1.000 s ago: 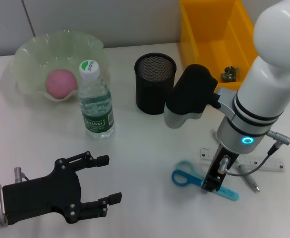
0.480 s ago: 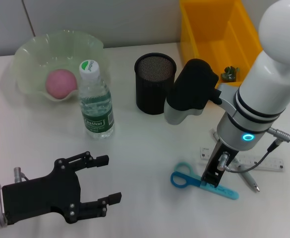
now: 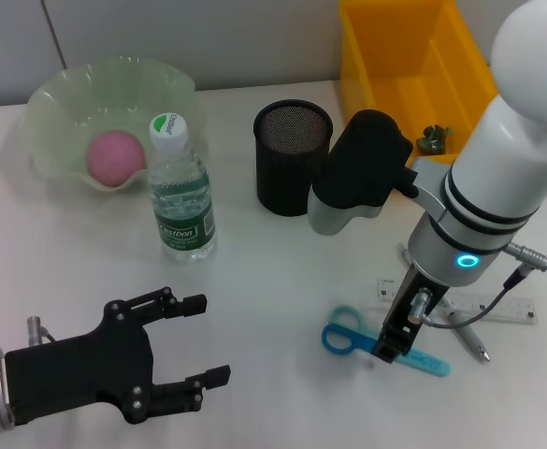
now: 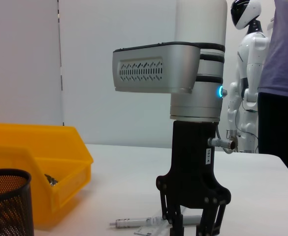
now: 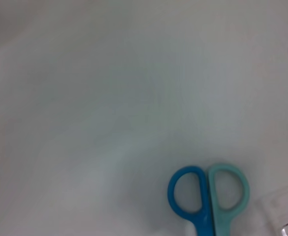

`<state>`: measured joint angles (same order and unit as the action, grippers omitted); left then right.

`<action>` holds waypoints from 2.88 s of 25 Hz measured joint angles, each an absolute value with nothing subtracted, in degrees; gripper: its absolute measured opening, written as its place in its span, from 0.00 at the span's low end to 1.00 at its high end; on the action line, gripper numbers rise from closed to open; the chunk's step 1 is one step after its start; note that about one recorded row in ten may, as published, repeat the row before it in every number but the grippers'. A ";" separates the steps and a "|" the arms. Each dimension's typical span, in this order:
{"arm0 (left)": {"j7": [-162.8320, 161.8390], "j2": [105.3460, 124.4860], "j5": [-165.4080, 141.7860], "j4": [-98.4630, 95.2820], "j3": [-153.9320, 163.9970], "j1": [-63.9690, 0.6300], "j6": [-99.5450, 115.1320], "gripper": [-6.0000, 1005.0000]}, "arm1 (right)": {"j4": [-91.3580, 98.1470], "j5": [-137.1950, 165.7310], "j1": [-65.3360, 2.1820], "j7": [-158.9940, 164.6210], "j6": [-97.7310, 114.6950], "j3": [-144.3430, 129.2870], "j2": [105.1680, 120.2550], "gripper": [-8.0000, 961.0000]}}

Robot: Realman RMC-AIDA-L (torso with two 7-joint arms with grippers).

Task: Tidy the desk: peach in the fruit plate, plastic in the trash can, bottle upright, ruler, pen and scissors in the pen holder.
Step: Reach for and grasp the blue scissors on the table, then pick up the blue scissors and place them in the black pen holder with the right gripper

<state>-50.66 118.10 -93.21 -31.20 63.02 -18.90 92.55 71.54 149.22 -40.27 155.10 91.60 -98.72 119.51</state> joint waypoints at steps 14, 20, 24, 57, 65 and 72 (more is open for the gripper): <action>-50.62 118.13 -93.25 -31.20 63.01 -18.89 92.55 0.80 | 69.28 149.12 -40.65 155.20 89.81 -98.94 119.54 0.54; -50.67 118.13 -93.25 -31.20 63.01 -18.89 92.55 0.79 | 68.99 149.08 -40.76 155.04 89.29 -100.00 119.53 0.54; -50.69 118.13 -93.25 -31.20 63.01 -18.89 92.60 0.79 | 68.99 149.09 -40.84 155.03 89.22 -101.06 119.53 0.54; -50.81 118.12 -93.25 -31.20 63.02 -18.96 92.87 0.79 | 66.54 148.91 -42.20 154.44 89.25 -102.05 119.54 0.26; -50.76 118.13 -93.25 -31.20 63.01 -18.86 92.93 0.79 | 70.52 148.87 -41.08 154.43 90.40 -100.69 119.48 0.23; -50.66 118.13 -93.25 -31.20 62.83 -18.70 93.13 0.80 | 82.05 147.04 -37.38 154.34 95.10 -95.34 119.31 0.23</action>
<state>-50.66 118.13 -93.25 -31.20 62.83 -18.70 93.13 82.05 147.04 -37.38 154.34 95.10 -95.34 119.31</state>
